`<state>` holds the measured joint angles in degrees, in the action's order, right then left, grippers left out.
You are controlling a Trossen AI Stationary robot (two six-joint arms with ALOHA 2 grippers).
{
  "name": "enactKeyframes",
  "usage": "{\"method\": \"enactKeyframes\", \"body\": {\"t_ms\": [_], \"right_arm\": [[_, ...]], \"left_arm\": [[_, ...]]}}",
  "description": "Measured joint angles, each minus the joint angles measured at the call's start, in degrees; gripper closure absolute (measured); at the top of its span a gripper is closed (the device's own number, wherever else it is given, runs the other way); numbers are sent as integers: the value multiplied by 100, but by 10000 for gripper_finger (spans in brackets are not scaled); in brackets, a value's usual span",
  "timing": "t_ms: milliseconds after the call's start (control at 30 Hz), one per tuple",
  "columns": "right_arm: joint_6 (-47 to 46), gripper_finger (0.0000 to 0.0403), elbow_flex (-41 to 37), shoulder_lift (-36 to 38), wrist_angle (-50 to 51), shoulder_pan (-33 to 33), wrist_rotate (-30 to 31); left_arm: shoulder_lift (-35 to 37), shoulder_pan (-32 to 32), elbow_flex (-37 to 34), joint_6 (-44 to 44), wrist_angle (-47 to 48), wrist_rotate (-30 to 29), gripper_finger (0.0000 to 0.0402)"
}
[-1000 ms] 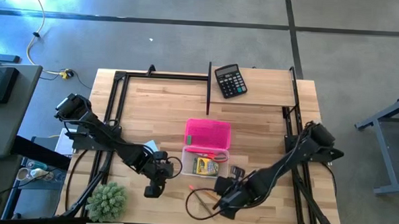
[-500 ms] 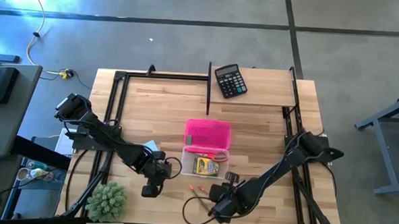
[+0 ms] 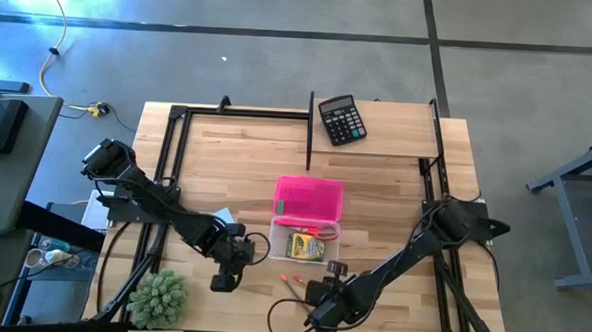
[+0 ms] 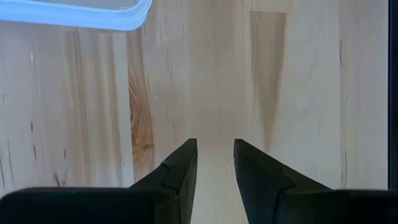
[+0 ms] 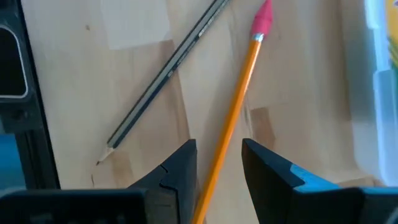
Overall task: Pack school essentials
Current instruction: Put the orange pencil into the pink supply box
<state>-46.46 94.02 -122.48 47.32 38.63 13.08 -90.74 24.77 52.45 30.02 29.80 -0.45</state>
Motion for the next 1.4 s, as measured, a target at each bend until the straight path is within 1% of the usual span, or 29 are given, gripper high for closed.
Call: {"method": "enactKeyframes", "body": {"t_ms": [267,767,867,1100,1200,1300,1400], "right_arm": [[-15,284,0,-223,-22,36,30],[-703,285,33,-448,227,40,-97],[-803,300,31,-452,231,40,-132],[-879,367,20,-457,246,38,-214],[-903,389,17,-457,255,40,-218],[-905,397,15,-457,255,40,-220],[-928,396,13,-459,255,40,-220]], "left_arm": [[0,0,0,0,-2,-2,307],[0,2,0,-10,-4,-22,307],[0,2,0,-15,-4,-22,307],[0,1,0,-17,-2,-22,307],[0,2,0,-17,39,-22,307],[0,2,0,-17,74,-22,307],[0,2,0,-17,87,-20,307]]}}
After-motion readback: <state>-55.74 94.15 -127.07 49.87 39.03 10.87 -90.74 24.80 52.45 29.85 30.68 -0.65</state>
